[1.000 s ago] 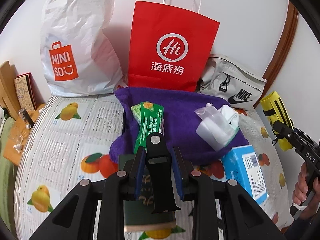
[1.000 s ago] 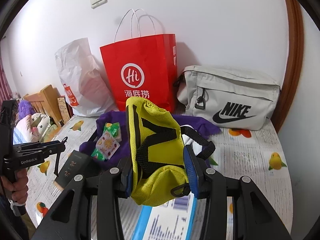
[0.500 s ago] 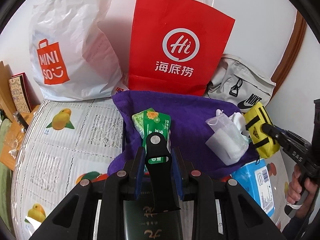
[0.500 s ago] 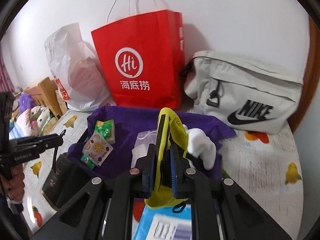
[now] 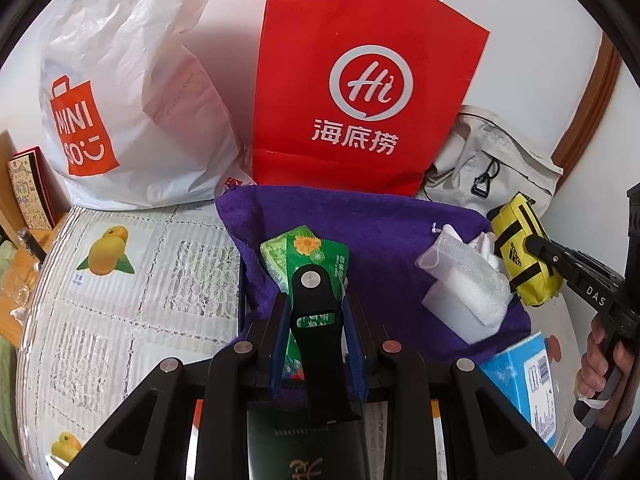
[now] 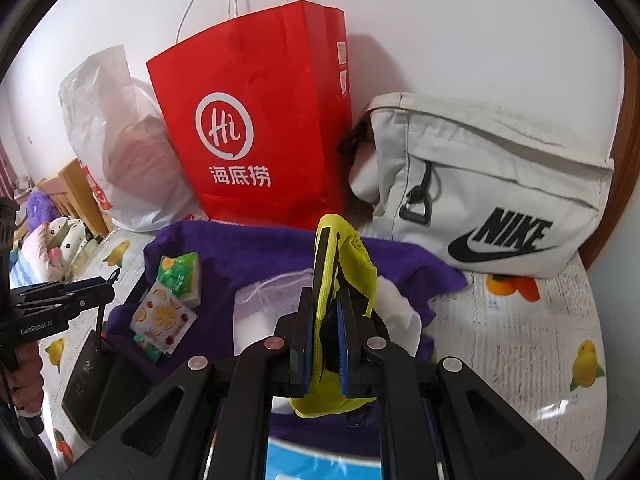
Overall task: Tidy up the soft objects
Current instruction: 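Carry the yellow pouch with the right tool while the left tool carries its strap to the towel, then open the right tool to drop the pouch while the left tool releases its strap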
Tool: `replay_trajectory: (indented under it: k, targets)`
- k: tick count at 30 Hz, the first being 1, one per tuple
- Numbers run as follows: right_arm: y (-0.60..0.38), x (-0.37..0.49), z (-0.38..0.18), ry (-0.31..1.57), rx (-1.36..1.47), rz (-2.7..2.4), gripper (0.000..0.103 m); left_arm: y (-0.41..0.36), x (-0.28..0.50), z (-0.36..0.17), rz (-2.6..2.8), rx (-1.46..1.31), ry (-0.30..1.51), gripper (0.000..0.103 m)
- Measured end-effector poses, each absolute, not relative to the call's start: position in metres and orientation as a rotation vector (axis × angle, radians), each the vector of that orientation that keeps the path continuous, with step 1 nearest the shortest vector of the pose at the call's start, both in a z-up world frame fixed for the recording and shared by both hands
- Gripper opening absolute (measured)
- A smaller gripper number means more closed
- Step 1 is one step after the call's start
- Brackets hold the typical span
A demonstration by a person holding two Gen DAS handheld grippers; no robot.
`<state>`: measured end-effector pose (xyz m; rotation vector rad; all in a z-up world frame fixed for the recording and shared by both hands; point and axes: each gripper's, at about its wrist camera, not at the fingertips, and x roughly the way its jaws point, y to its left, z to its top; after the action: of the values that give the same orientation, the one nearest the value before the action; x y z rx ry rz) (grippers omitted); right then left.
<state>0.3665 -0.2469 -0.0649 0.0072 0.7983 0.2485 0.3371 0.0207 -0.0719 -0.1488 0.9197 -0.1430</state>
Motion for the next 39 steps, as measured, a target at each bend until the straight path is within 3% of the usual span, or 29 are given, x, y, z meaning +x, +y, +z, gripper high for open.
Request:
replay_trajectory:
  k: [21, 27, 29, 32, 39]
  targets:
    - [-0.218, 0.4, -0.107, 0.899, -0.045, 0.3, 0.024, 0.011, 0.386, -0.104, -0.161, -0.161, 0.993, 0.026]
    - [-0.22, 0.4, -0.11, 0.911, -0.022, 0.308, 0.05, 0.014, 0.386, -0.106, -0.139, -0.162, 1.004, 0.027]
    - [-0.22, 0.397, -0.107, 0.901, -0.025, 0.308, 0.061, 0.015, 0.386, -0.105, -0.126, -0.157, 1.015, 0.044]
    - [-0.218, 0.39, -0.1, 0.88, -0.046, 0.301, 0.075, 0.015, 0.381, -0.101, -0.128, -0.149, 1.002, 0.048]
    - [-0.219, 0.363, -0.081, 0.841, -0.067, 0.27, 0.076, 0.018, 0.36, -0.079, -0.118, -0.139, 0.972, 0.048]
